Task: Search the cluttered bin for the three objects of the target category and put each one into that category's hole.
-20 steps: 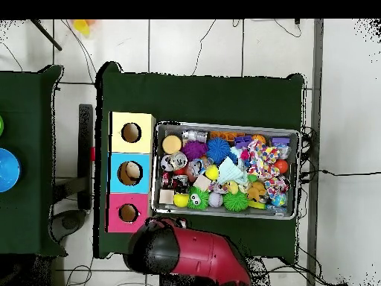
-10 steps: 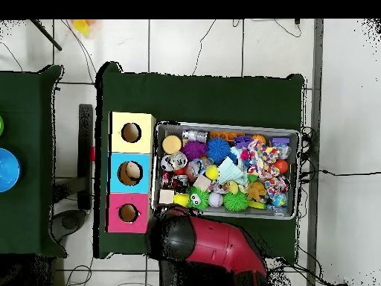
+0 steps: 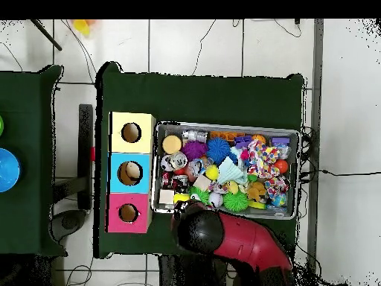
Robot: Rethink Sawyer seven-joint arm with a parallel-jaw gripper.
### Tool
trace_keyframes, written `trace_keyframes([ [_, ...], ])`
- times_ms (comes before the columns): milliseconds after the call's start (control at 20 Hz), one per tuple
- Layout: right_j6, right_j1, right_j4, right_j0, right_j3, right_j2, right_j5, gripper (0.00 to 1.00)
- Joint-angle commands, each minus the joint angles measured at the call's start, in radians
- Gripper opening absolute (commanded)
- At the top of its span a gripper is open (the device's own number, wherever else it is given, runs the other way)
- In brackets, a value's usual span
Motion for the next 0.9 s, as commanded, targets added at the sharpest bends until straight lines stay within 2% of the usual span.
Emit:
trace_keyframes([
  [50,-0.096,0.054,-0.079,-0.080,-0.084,0.132,-0.004,1.00],
  [500,-0.132,0.092,-0.167,-0.184,-0.174,0.173,0.024,1.00],
  [900,-0.124,0.161,-0.227,-0.255,-0.252,0.201,0.033,1.00],
])
